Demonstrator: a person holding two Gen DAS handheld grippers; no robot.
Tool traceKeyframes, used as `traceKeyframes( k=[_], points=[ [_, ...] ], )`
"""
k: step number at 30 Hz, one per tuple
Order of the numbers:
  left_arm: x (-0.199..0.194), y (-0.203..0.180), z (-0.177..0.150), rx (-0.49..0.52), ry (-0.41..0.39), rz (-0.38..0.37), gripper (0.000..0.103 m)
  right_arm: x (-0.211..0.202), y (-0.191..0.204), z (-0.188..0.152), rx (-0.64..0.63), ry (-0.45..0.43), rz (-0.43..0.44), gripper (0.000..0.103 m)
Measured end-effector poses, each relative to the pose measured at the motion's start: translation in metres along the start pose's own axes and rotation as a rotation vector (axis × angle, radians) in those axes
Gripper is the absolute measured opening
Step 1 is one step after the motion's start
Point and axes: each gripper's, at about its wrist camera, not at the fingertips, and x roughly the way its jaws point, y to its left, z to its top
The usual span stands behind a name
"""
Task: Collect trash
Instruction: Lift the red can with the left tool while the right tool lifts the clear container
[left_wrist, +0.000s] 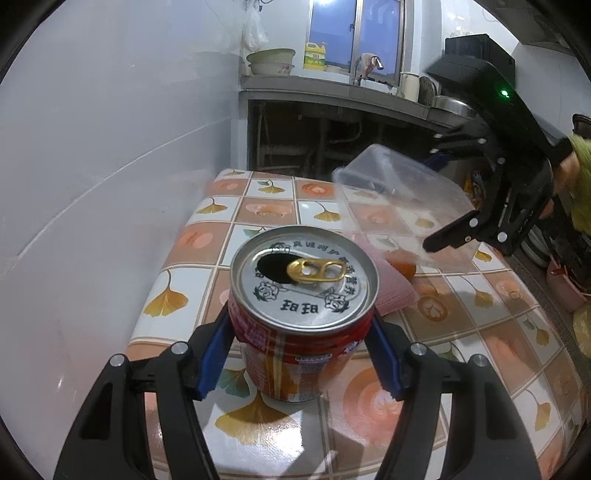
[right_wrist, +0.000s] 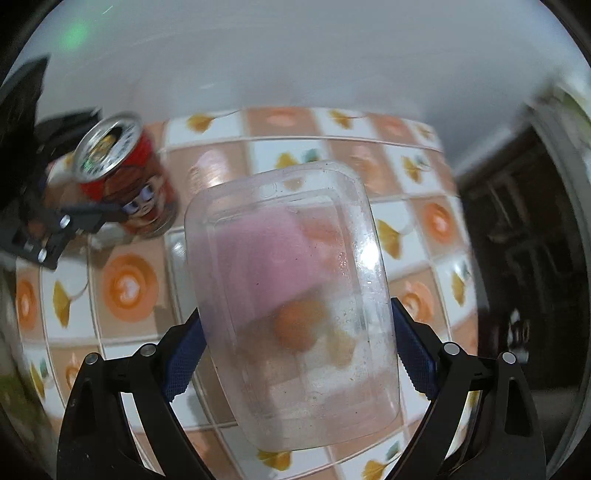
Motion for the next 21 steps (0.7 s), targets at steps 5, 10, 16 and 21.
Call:
traceKeyframes(
  k=[5,10,16,21],
  points=[
    [-0.008,-0.003,-0.001,-0.001,-0.006,-0.014,0.065,-0.020,-0.004,-0.029,0.206,-0.031,-0.087,0.086],
    [-0.019,-0.010,-0.001,0.006,-0.013,-0.037,0.065,-0.036,0.014,-0.066,0.369,-0.029,-0.112,0.086],
    [-0.030,-0.027,-0.004,0.017,-0.012,-0.079,0.065,-0.045,0.048,-0.109,0.533,-0.010,-0.133,0.086],
    [-0.042,-0.051,-0.006,0.044,-0.019,-0.132,0.065,-0.056,0.062,-0.147,0.734,-0.036,-0.104,0.086]
  ],
)
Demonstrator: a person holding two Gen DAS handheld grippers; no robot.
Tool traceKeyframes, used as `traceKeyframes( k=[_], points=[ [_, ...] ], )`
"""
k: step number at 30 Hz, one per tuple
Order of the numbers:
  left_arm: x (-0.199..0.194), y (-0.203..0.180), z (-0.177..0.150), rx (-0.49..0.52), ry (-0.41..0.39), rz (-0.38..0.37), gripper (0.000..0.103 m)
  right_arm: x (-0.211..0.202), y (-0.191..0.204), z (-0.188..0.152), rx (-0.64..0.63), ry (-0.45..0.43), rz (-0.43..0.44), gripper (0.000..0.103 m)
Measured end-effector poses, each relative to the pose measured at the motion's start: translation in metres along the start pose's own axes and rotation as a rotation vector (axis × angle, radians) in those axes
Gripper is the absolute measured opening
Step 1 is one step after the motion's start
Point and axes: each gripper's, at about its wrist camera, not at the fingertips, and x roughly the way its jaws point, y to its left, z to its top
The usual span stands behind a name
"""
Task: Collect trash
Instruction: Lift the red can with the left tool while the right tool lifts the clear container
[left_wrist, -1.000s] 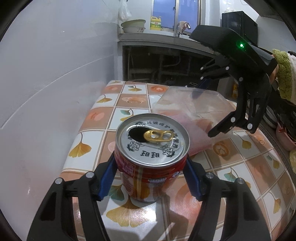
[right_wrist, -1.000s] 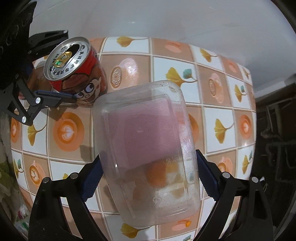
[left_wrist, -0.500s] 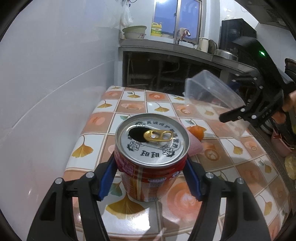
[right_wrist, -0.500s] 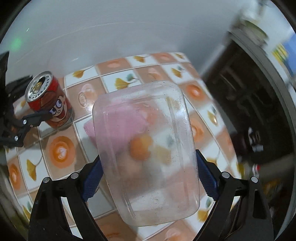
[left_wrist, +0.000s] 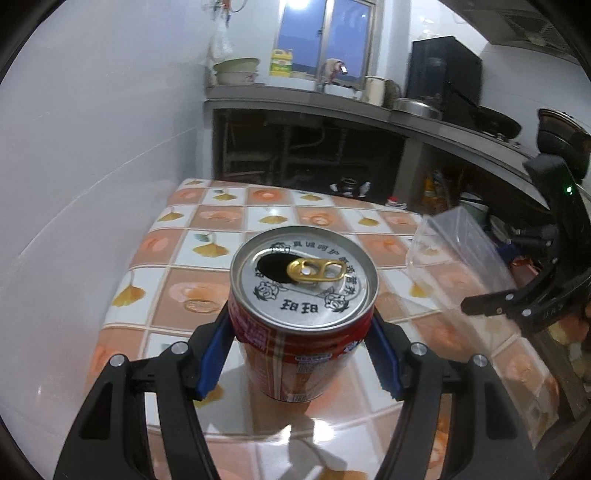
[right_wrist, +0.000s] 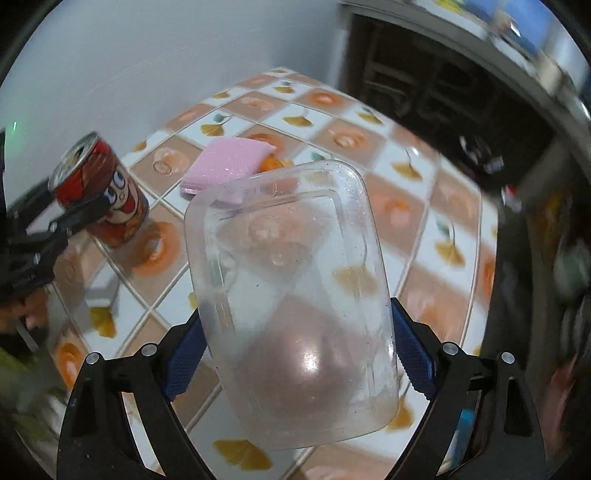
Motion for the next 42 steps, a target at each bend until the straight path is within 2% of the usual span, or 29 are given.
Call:
traceKeyframes(
  k=[6,13,23,29,34,36,42],
  points=[
    [-0.002,-0.035,-0.002,0.052,0.009,-0.062,0.065,-0.024,-0.011,-0.037,0.175,-0.087,-0.007,0.086],
    [-0.005,-0.078,-0.002,0.105,0.013,-0.142,0.065,-0.050,-0.028,-0.083,0.340,-0.155,-0.070,0.086],
    [-0.011,-0.152,0.016,0.218,-0.003,-0.312,0.065,-0.104,-0.078,-0.146,0.573,-0.280,-0.136,0.086],
    [0.000,-0.211,0.042,0.281,0.002,-0.439,0.065,-0.144,-0.127,-0.201,0.719,-0.344,-0.264,0.086],
    [0.016,-0.277,0.063,0.349,0.019,-0.562,0.065,-0.166,-0.173,-0.271,0.879,-0.306,-0.458,0.086],
    [0.027,-0.302,0.067,0.373,0.043,-0.610,0.065,-0.166,-0.185,-0.296,0.934,-0.278,-0.505,0.086],
    [0.066,-0.384,0.062,0.468,0.147,-0.723,0.065,-0.132,-0.213,-0.366,1.115,-0.192,-0.481,0.086]
  ],
)
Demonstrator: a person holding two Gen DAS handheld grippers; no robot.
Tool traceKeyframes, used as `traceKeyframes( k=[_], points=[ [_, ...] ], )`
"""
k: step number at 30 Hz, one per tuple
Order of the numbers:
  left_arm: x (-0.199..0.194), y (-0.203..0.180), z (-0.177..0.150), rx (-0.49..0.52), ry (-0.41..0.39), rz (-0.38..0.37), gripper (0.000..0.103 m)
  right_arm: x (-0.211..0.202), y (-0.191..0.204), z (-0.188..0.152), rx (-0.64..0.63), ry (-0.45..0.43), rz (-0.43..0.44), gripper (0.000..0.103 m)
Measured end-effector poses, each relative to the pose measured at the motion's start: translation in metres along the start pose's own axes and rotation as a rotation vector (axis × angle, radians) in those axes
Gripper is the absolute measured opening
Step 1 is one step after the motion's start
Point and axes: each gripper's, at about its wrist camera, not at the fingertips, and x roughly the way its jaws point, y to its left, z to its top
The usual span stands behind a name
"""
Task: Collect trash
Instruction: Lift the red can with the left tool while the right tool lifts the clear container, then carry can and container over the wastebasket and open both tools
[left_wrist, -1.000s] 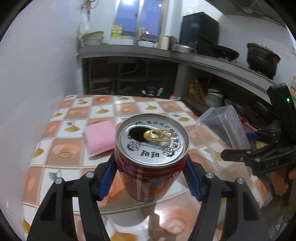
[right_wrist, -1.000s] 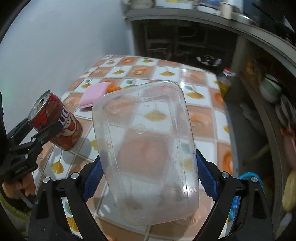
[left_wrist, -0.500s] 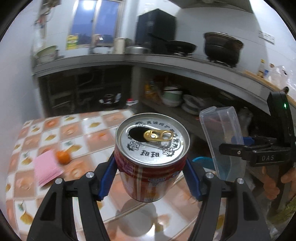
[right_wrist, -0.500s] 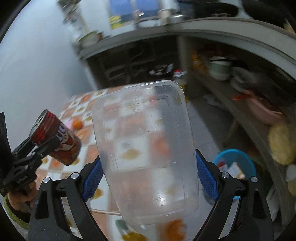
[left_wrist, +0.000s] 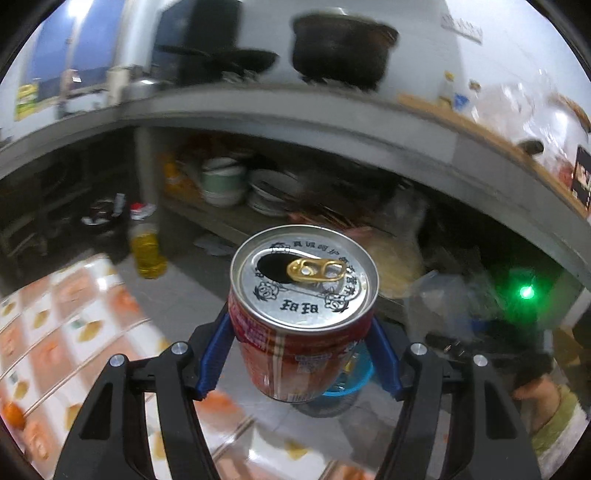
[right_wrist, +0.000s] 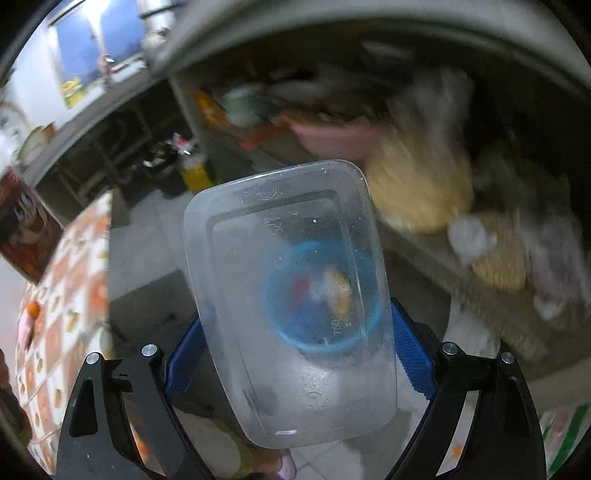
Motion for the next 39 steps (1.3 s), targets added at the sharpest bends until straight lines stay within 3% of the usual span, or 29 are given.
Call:
traceKeyframes(
  k=[4,11,15,19,24,29,35,39],
  points=[
    [0.066,-0.012,0.009,0.005,0.115,-0.078,0.065,0.047,-0.023,-0.014,0.077,0.092,0.006,0.086],
    [0.183,-0.037,0.011,-0.020,0.342,-0.124,0.065,0.124,-0.052,-0.021,0.196,0.223,0.042,0.086],
    [0.259,-0.041,-0.004,-0.051,0.493,-0.087,0.065,0.170,-0.065,-0.015,0.285,0.288,0.083,0.086],
    [0.332,-0.028,-0.033,-0.163,0.638,-0.048,0.065,0.206,-0.076,-0.012,0.380,0.345,0.098,0.086],
    [0.387,-0.020,-0.067,-0.199,0.760,0.000,0.065,0.237,-0.076,-0.002,0.398,0.389,0.069,0.086],
    [0.421,-0.015,-0.085,-0.256,0.814,0.053,0.065,0.260,-0.080,-0.004,0.444,0.415,0.035,0.087],
    [0.446,-0.018,-0.095,-0.216,0.849,0.087,0.064,0.273,-0.091,-0.010,0.538,0.422,0.037,0.088],
    [0.453,-0.015,-0.098,-0.245,0.860,0.103,0.065,0.269,-0.095,-0.015,0.579,0.400,0.030,0.088]
  ],
)
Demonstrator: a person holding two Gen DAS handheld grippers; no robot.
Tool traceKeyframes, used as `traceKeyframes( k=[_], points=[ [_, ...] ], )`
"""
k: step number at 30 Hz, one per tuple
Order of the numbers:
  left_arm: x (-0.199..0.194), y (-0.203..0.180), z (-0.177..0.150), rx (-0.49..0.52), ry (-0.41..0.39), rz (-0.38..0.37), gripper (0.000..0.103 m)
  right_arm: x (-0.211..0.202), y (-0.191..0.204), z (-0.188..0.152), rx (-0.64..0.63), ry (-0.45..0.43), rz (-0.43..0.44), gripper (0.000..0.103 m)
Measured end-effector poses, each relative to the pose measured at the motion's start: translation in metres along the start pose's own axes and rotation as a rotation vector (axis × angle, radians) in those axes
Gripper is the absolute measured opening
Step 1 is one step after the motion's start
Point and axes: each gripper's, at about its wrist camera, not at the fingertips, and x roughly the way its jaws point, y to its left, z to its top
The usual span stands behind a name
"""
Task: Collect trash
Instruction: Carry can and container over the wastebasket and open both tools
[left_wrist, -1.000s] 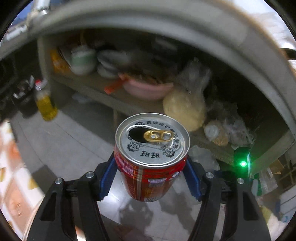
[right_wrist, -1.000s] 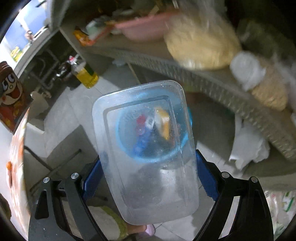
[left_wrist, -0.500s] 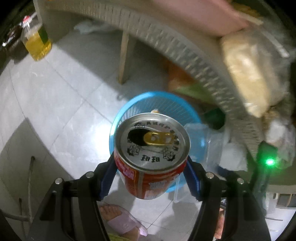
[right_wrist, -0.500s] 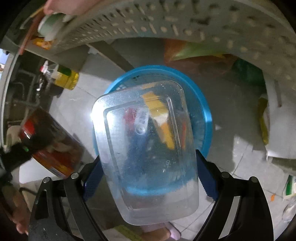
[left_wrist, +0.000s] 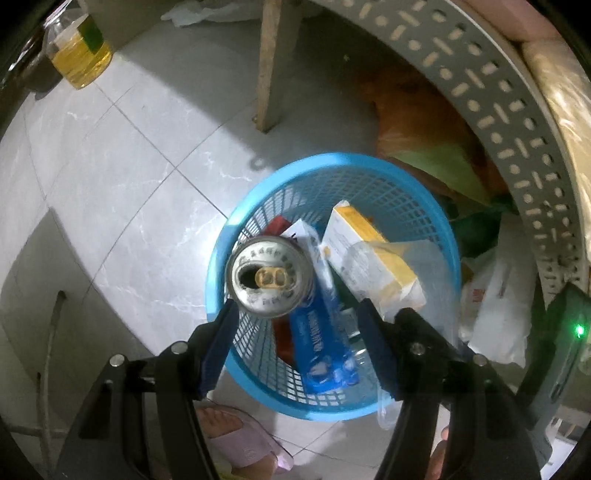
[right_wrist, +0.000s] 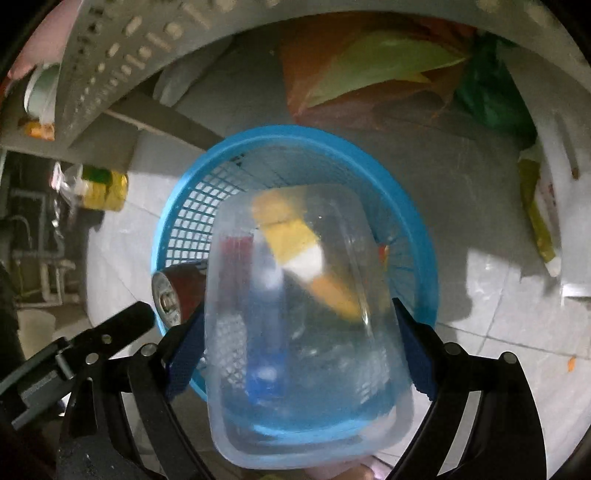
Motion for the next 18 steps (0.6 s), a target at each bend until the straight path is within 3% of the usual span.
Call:
traceKeyframes(
  k=[11,18],
  points=[
    [-0.037,0.008,-0.012,-0.021,-0.031,-0.027,0.066,-0.027,-0.009,-0.016,0.012,-0.079,0.018,0.089],
    [-0.127,0.001,-0.029,0.001,-0.146,-0.107,0.066,-0.034,-0.005,-0.014,-0.005,-0.116,0.063,0.091]
  ],
)
